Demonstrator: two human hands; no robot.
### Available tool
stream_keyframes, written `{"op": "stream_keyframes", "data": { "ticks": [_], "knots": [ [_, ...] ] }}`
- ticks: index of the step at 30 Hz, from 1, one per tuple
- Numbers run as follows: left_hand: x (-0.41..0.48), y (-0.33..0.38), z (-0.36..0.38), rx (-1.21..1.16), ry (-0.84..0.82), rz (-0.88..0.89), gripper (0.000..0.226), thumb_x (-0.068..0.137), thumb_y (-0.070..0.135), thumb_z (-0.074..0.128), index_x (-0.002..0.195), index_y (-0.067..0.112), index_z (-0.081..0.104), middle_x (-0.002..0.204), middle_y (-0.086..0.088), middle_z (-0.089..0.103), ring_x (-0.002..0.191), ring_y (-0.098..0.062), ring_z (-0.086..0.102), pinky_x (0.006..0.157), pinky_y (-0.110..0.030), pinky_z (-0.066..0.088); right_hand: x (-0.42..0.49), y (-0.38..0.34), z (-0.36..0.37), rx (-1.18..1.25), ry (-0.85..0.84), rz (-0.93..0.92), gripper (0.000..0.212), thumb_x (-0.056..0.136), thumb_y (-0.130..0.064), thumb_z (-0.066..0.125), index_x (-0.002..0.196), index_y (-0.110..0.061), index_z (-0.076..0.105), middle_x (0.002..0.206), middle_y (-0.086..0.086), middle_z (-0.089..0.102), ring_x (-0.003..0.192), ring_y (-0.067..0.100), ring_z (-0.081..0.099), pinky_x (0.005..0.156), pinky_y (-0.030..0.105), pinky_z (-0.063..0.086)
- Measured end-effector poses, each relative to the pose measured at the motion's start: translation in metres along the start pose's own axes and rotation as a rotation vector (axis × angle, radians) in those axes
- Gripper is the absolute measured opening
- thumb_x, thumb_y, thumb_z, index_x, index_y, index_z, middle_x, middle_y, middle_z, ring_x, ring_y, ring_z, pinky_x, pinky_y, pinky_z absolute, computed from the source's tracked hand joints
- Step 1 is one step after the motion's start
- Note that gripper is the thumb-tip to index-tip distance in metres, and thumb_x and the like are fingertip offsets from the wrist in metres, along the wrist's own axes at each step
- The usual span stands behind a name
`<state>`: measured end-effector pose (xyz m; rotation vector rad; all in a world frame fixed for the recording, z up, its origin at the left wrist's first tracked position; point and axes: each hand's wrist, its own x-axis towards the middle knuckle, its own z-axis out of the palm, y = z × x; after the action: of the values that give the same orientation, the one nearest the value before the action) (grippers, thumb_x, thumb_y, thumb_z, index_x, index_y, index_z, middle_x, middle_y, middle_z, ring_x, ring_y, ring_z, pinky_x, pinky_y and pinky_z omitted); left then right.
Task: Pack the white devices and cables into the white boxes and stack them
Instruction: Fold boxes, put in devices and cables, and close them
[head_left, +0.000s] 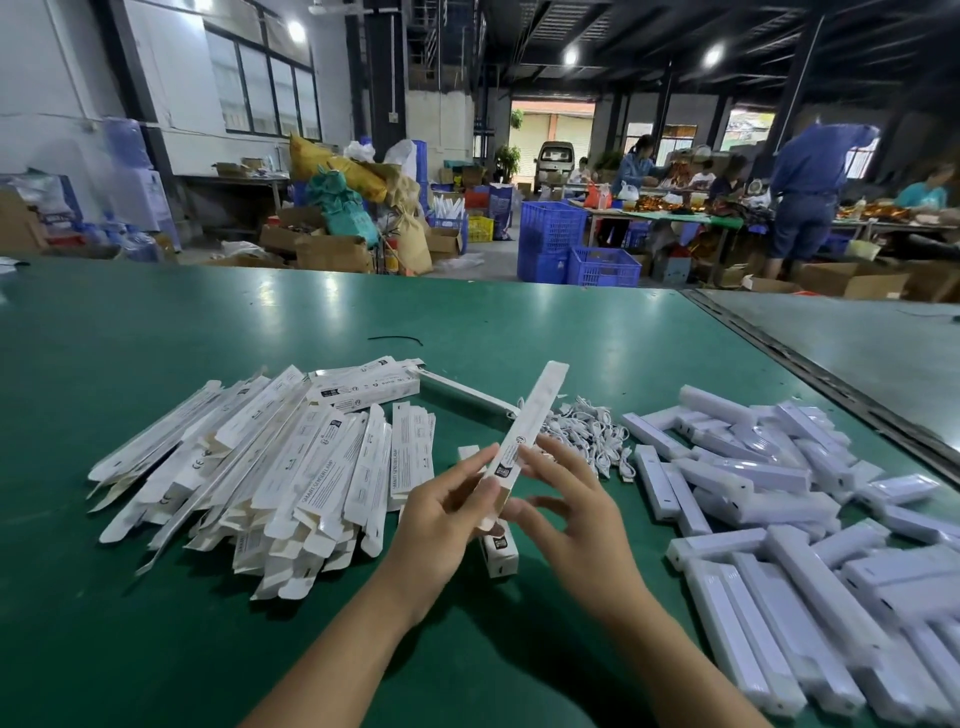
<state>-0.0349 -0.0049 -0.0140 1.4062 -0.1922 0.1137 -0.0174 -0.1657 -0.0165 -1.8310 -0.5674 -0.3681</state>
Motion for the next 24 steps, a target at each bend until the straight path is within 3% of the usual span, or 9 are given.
{"op": "stream_keyframes", "data": {
  "ticks": [4,6,9,12,15,18,20,24],
  "knots": [
    [0.002,0.003,-0.001,-0.119,-0.063,-0.033,0.046,0.09,0.048,0.048,0.126,0.024,0.065,0.117,-0.005,0.073,0.1,-0.015,0.07,0.077,-0.027,0.056,0.0,0.0,-0.004,0.085,-0.034,0.031,0.048,0.078,-0.036,0.073,0.123,-0.041,0.057,0.143,-0.015,0.046,0.116,0.001,0.059,0.093,0.017,0.05],
    [0.002,0.003,-0.001,-0.104,-0.058,-0.04,0.035,0.099,0.034,0.043,0.124,0.022,0.065,0.113,-0.007,0.074,0.096,-0.017,0.071,0.076,-0.029,0.057,0.0,0.002,-0.007,0.134,-0.054,0.054,0.049,0.079,-0.036,0.073,0.125,-0.038,0.057,0.145,-0.014,0.046,0.117,0.002,0.06,0.094,0.022,0.051],
    [-0.001,0.0,-0.005,0.088,-0.043,0.019,0.034,0.104,0.013,0.043,0.116,0.034,0.067,0.101,-0.002,0.075,0.089,-0.019,0.072,0.076,-0.032,0.058,0.0,0.003,-0.009,0.143,-0.11,0.059,0.046,0.086,-0.038,0.07,0.129,-0.039,0.055,0.147,-0.013,0.046,0.125,0.0,0.054,0.096,0.023,0.05],
    [-0.004,-0.001,-0.011,0.309,-0.084,0.093,0.042,0.105,0.013,0.045,0.118,0.05,0.059,0.097,0.007,0.072,0.088,-0.013,0.068,0.081,-0.025,0.053,-0.001,0.003,-0.009,0.157,-0.172,0.066,0.045,0.088,-0.032,0.065,0.13,-0.044,0.052,0.146,-0.013,0.047,0.132,0.002,0.047,0.101,0.026,0.047],
    [-0.006,0.002,-0.014,0.355,-0.138,0.093,0.043,0.102,0.022,0.046,0.125,0.056,0.056,0.104,0.012,0.072,0.096,-0.006,0.067,0.084,-0.018,0.05,-0.002,0.003,-0.009,0.214,-0.212,0.115,0.049,0.088,-0.029,0.064,0.134,-0.036,0.05,0.146,-0.005,0.05,0.131,0.008,0.051,0.105,0.031,0.046],
    [-0.006,0.002,-0.015,0.31,-0.159,0.08,0.039,0.097,0.029,0.049,0.128,0.052,0.058,0.103,0.0,0.072,0.096,-0.019,0.069,0.087,-0.035,0.056,-0.003,0.004,-0.013,0.255,-0.23,0.143,0.05,0.092,-0.019,0.062,0.14,-0.022,0.048,0.134,0.0,0.062,0.123,0.012,0.059,0.102,0.027,0.047],
    [-0.007,0.002,-0.015,0.303,-0.167,0.094,0.036,0.096,0.032,0.052,0.127,0.05,0.058,0.101,-0.002,0.072,0.096,-0.022,0.07,0.09,-0.04,0.057,-0.002,0.003,-0.015,0.267,-0.239,0.15,0.045,0.093,-0.015,0.061,0.137,-0.023,0.05,0.125,-0.008,0.067,0.12,0.009,0.061,0.097,0.02,0.048],
    [-0.008,0.003,-0.015,0.309,-0.175,0.111,0.032,0.096,0.031,0.057,0.124,0.046,0.058,0.107,0.001,0.073,0.095,-0.018,0.072,0.085,-0.029,0.056,-0.001,0.003,-0.015,0.231,-0.231,0.126,0.038,0.095,-0.022,0.058,0.131,-0.031,0.054,0.124,-0.024,0.063,0.12,0.002,0.058,0.096,0.016,0.047]
  ]
}}
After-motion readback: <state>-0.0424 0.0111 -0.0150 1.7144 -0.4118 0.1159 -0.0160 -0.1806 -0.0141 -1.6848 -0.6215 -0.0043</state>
